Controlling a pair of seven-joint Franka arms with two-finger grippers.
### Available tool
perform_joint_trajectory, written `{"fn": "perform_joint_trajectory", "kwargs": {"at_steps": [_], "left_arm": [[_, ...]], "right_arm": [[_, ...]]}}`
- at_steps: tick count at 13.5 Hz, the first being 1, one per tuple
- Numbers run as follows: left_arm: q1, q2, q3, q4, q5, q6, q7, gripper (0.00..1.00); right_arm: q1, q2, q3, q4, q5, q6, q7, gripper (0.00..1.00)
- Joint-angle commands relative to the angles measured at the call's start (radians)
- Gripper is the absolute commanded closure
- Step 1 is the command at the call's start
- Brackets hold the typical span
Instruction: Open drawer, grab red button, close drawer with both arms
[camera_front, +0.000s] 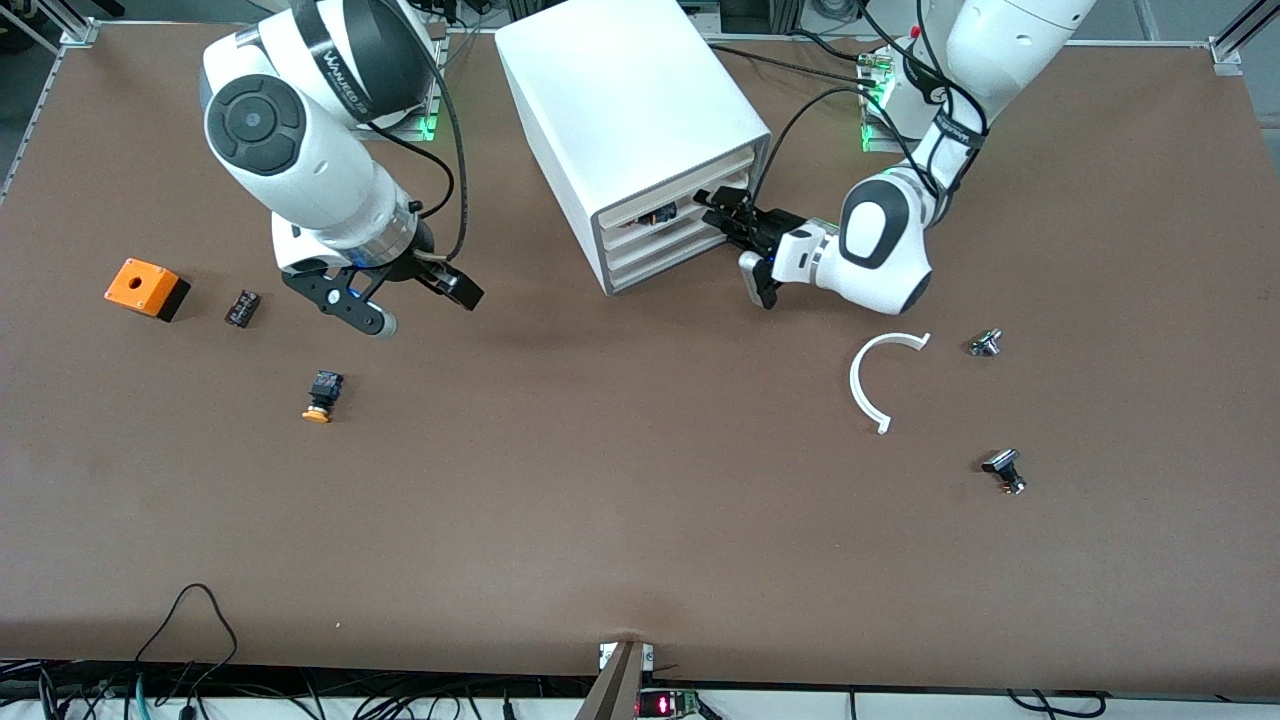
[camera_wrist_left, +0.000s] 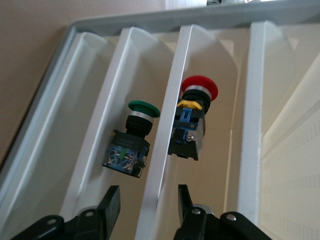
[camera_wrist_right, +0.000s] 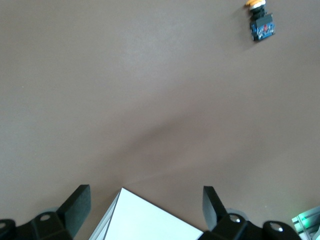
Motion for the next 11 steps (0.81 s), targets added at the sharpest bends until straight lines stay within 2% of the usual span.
{"fn": "perform_joint_trajectory", "kwargs": {"at_steps": [1, 2, 3, 6, 9, 11], "left_arm": [[-0.010, 0.016, 0.002, -0.012, -0.032, 0.013, 0.080, 0.75], [-0.010, 0.021, 0.002, -0.012, -0.032, 0.013, 0.086, 0.94], [-0.010, 0.021, 0.002, -0.006, -0.032, 0.013, 0.088, 1.00], [0.010, 0.021, 0.006, 0.008, -0.020, 0.007, 0.086, 1.00], [0.051, 0.035, 0.017, 0.071, -0.009, 0.005, 0.076, 1.00], [0.089, 0.085, 0.026, 0.141, 0.049, 0.004, 0.076, 1.00]], "right_arm": [[0.034, 0.035, -0.006, 0.039, -0.009, 0.002, 0.115, 0.01], [0.047, 0.043, -0.006, 0.056, -0.020, 0.002, 0.163, 0.02], [0.050, 0.060, -0.004, 0.070, -0.045, 0.002, 0.206, 0.02], [0.096, 0.092, -0.006, 0.102, -0.114, 0.002, 0.296, 0.02], [0.113, 0.130, -0.006, 0.172, -0.120, -0.007, 0.332, 0.02], [0.129, 0.176, -0.006, 0.249, -0.117, -0.004, 0.393, 0.02]]}}
